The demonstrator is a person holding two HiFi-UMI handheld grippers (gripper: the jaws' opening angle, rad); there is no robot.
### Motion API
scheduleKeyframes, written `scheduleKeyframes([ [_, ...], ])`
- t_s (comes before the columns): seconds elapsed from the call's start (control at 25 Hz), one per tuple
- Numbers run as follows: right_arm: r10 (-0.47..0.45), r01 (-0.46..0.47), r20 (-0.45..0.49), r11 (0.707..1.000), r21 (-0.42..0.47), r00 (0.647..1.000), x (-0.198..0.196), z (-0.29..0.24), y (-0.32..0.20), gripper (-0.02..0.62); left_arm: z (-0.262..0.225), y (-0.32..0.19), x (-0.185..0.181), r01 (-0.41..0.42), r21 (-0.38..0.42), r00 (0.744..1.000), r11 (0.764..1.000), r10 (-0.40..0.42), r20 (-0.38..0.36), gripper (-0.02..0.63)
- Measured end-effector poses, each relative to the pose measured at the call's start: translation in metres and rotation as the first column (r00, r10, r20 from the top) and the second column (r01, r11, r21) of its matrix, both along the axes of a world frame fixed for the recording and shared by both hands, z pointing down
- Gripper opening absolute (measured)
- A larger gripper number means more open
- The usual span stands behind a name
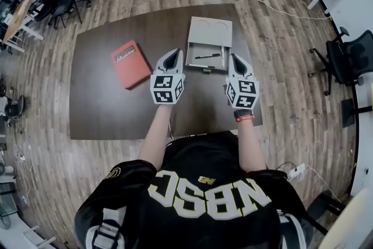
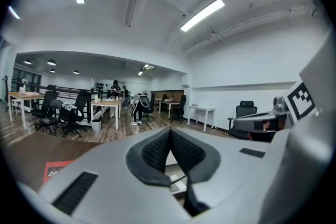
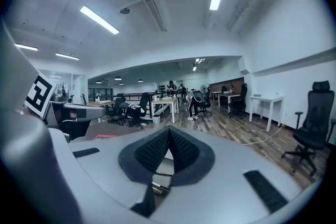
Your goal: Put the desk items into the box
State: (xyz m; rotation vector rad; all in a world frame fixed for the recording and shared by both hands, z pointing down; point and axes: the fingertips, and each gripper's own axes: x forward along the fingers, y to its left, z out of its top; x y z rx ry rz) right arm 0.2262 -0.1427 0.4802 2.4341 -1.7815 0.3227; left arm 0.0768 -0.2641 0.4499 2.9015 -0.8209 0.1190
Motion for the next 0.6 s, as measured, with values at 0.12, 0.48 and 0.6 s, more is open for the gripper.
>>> scheduleKeyframes([
  [0.12, -0.001, 0.001, -0.008, 1.0, 0.004, 1.0, -0.007, -0.002, 0.001, 0.008, 0.0, 0.002, -0.003, -0.005, 0.014, 1.0, 1.0, 0.005, 0.01, 0.014],
  [0.48, -0.077, 0.077, 0.03, 0.997, 0.004, 0.997, -0.012, -0.008, -0.01, 0.008, 0.003, -0.001, -0.002, 0.001, 0.015, 1.0, 1.0, -0.001, 0.007, 0.014],
  [0.6, -0.099, 0.099, 0.007, 0.995, 0.006, 0.995, -0.005, -0.018, -0.024, 0.008, 0.007, -0.012, -0.001, 0.027, 0.006, 1.0, 1.0, -0.027, 0.009, 0.014],
])
